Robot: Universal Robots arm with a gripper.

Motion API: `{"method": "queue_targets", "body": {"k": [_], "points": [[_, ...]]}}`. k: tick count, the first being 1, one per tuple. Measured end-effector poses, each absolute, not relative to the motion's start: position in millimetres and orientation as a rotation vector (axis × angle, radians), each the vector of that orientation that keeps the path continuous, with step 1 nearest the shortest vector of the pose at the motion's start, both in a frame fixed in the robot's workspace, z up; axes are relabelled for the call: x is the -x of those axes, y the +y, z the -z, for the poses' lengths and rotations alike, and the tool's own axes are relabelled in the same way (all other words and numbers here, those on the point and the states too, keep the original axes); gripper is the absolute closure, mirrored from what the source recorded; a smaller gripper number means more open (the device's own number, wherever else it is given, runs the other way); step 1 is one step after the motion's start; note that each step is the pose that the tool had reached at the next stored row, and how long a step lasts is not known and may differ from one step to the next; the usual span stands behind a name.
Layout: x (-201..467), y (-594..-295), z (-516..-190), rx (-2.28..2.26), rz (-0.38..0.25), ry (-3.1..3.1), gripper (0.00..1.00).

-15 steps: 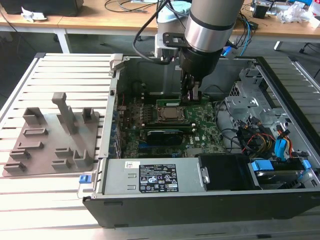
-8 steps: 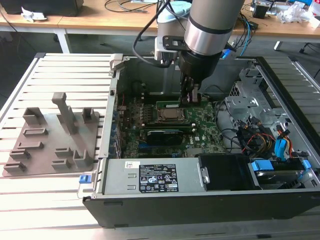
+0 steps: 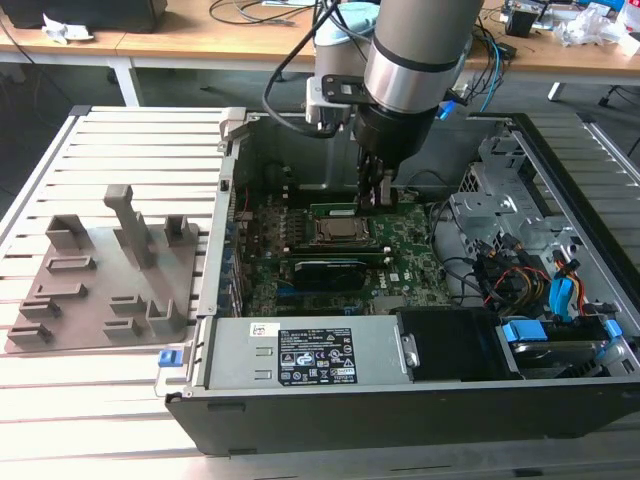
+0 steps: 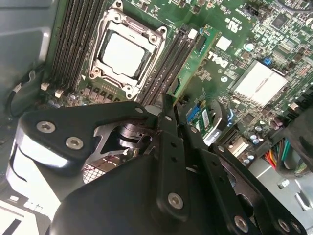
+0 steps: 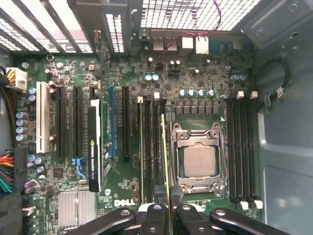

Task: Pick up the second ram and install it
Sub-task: 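Insert the second ram into the second slot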

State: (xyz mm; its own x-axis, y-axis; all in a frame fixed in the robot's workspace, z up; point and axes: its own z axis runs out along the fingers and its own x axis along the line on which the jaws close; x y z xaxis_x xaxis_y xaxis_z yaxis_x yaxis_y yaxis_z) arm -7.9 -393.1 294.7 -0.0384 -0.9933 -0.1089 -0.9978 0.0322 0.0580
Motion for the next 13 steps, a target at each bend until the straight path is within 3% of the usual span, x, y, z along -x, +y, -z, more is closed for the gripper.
{"method": "queue_targets", "body": {"k": [13], "points": [[11.9,-393.0,-282.7,2.055,-0.180,2.312,0.86]]}}
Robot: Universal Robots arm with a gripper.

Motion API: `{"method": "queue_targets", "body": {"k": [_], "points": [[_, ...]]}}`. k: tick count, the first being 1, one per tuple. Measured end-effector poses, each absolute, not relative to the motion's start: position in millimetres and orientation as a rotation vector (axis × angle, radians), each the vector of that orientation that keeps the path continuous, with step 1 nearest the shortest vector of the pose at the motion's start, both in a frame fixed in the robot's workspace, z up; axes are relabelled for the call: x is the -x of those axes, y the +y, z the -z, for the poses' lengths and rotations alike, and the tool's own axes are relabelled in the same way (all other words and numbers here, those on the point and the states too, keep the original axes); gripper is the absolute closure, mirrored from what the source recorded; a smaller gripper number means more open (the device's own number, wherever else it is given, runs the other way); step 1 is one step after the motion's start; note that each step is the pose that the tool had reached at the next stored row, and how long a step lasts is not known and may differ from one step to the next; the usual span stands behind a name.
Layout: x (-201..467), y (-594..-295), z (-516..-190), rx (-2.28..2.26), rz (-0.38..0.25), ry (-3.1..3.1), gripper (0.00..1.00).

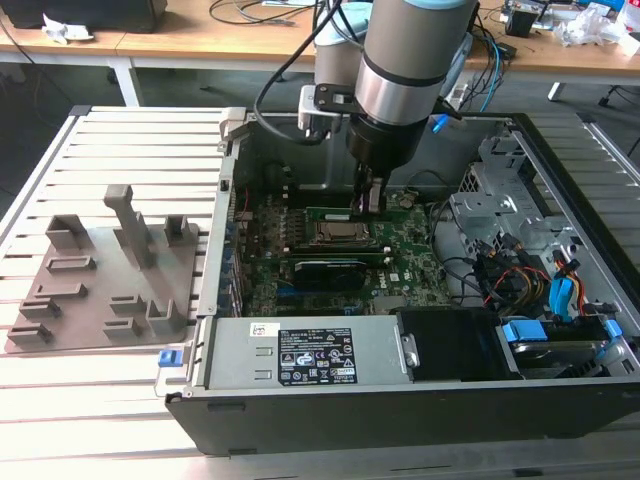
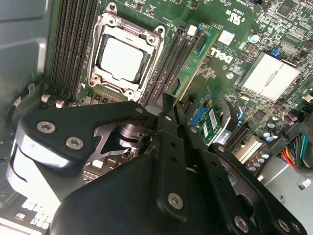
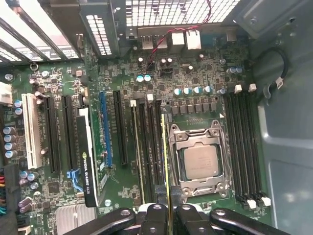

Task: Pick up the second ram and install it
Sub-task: 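Insert the second ram into the second slot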

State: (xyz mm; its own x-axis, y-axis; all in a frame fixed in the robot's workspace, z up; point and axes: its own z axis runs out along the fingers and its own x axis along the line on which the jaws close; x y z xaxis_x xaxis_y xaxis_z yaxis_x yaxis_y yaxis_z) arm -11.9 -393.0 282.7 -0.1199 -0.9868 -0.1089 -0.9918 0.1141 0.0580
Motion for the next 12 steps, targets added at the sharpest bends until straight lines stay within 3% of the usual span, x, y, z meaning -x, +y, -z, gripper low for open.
{"method": "queue_targets", "body": {"k": [12], "points": [[12.0,-393.0,-269.8,2.055,-0.179,2.313,0.86]]}}
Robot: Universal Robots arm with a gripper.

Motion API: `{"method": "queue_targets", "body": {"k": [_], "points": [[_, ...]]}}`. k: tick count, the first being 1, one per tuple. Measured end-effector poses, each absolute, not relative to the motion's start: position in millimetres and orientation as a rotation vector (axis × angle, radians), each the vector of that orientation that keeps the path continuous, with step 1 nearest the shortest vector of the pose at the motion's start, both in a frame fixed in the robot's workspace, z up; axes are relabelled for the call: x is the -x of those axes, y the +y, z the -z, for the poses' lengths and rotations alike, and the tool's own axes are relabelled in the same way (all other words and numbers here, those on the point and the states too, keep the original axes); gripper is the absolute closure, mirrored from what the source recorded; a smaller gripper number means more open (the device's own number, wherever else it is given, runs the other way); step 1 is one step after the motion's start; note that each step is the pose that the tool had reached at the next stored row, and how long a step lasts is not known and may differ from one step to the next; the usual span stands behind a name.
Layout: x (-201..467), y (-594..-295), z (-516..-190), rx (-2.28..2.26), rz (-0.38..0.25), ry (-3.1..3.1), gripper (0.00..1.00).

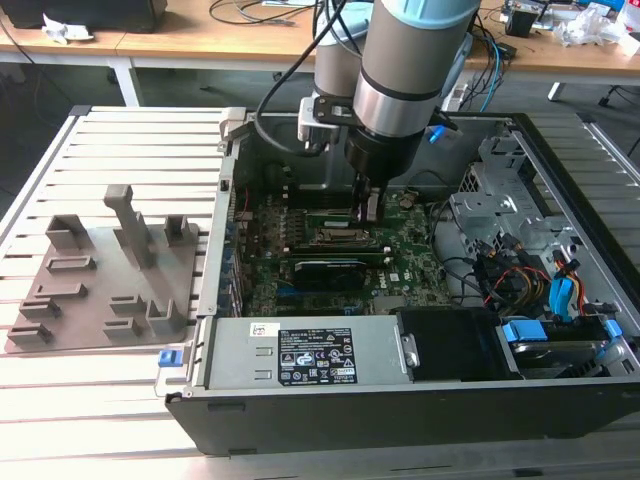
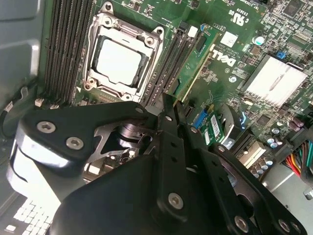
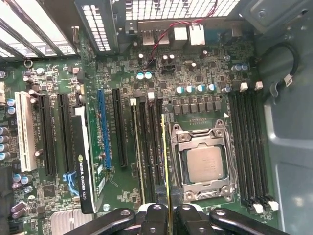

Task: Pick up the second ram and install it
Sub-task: 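Insert the second ram into the second slot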

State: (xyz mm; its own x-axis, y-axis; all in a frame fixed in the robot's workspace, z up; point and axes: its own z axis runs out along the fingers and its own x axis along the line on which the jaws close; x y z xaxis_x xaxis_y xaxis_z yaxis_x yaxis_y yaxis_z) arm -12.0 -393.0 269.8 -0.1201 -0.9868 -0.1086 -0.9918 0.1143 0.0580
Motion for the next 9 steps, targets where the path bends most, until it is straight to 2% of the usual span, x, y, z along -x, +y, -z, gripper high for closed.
{"method": "queue_targets", "body": {"k": [9], "points": [[12.0,-393.0,-259.5,2.055,-0.179,2.313,0.86]]}}
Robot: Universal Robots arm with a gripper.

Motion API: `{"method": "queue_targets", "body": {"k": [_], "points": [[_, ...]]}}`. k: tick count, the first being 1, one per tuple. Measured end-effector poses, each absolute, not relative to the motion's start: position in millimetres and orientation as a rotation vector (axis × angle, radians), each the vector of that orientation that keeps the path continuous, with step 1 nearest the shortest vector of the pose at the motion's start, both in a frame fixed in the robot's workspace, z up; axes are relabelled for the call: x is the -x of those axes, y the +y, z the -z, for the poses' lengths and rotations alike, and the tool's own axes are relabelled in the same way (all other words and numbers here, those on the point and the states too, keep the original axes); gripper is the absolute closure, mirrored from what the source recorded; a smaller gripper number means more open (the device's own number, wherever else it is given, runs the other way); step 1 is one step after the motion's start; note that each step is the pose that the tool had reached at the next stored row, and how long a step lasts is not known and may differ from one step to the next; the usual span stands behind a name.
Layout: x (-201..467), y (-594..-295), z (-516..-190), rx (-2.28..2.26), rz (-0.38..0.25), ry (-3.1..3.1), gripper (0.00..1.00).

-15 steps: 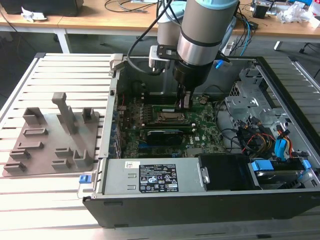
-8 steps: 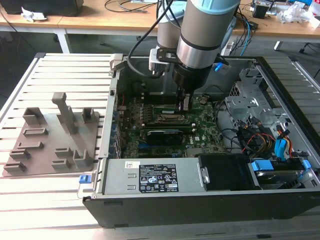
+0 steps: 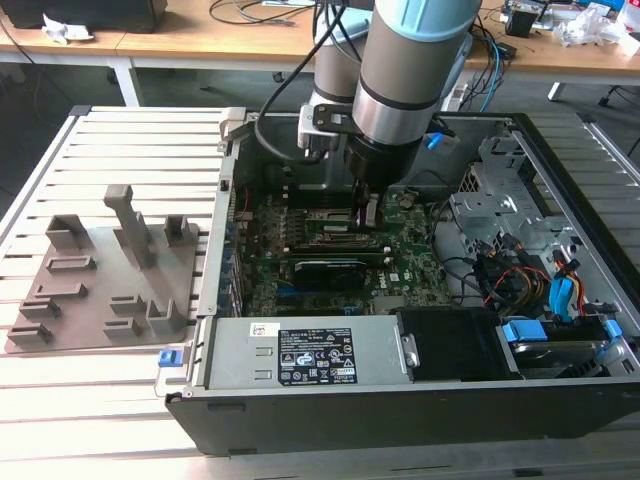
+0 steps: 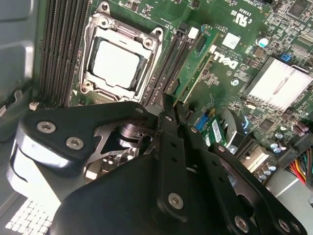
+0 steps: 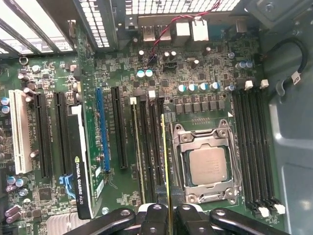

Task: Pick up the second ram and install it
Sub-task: 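Insert the second ram into the second slot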

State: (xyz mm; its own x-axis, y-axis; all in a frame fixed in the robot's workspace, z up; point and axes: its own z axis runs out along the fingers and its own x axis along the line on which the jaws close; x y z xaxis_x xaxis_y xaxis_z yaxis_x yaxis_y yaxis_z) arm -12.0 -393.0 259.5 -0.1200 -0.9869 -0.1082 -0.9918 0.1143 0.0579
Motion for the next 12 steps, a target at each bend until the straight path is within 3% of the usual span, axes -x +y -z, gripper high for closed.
{"method": "queue_targets", "body": {"k": [12], "points": [[28.4,-394.9,-243.2,2.117,-0.148,2.288,0.86]]}}
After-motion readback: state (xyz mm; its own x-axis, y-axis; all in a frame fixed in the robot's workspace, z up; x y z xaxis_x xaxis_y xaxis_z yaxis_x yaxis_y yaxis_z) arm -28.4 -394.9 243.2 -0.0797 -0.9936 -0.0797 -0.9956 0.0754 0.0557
